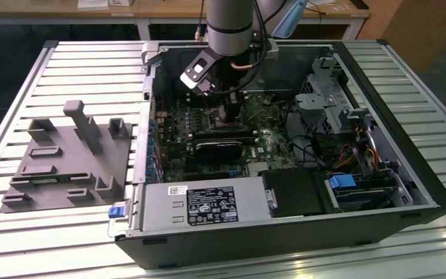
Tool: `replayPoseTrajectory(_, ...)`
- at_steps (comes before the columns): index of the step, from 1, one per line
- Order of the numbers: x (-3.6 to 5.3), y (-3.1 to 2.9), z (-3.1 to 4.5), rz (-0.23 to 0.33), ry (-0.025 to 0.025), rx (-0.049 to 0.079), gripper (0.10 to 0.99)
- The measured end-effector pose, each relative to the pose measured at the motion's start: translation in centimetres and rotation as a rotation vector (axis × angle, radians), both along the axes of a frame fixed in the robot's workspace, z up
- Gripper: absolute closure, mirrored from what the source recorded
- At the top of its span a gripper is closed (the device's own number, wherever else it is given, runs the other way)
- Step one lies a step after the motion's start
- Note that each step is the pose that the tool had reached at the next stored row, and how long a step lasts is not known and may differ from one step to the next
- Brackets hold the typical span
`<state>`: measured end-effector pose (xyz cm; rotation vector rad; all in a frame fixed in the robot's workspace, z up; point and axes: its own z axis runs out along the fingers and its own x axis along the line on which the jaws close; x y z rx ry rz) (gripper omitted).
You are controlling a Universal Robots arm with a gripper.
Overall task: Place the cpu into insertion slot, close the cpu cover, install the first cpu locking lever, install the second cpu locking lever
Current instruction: 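Place the cpu into insertion slot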
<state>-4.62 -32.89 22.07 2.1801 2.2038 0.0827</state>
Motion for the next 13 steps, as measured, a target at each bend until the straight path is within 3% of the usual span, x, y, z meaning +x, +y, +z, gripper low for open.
replayPoseTrajectory(13, 0.00, 0.34, -0.49, 0.000, -0.0001, 0.002, 0.545)
